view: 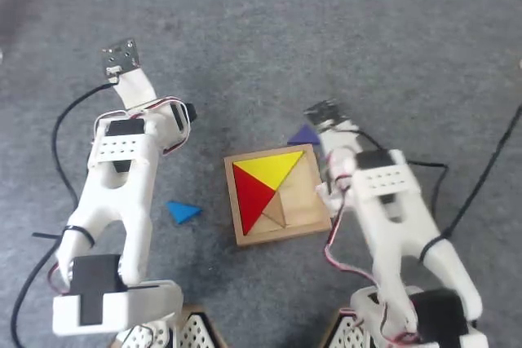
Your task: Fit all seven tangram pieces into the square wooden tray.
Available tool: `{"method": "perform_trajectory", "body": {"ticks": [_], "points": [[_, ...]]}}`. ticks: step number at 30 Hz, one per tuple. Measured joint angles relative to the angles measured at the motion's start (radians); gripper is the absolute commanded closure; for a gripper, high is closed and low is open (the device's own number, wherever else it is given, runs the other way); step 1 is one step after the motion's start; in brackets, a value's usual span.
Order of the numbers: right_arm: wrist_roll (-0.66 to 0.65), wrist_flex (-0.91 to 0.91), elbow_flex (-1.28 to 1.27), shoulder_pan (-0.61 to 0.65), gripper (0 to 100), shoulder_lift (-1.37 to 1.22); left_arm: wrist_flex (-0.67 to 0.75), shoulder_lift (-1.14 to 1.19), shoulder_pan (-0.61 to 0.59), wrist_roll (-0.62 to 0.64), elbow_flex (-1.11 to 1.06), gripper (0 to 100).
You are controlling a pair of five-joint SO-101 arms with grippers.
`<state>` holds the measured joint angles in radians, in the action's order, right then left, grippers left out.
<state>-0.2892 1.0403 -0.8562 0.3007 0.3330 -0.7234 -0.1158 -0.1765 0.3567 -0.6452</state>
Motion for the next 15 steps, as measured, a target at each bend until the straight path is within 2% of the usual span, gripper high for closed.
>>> {"method": "perform_trajectory", "body": {"ticks": [7,15], "points": [[0.012,-0.064,-0.072,0.011,68.4,-0.026,0.0,0.0,0.0,0.0,0.0,76],[-0.048,-0.124,-0.061,-0.135,68.4,-0.112,0.0,0.0,0.0,0.0,0.0,76]]}}
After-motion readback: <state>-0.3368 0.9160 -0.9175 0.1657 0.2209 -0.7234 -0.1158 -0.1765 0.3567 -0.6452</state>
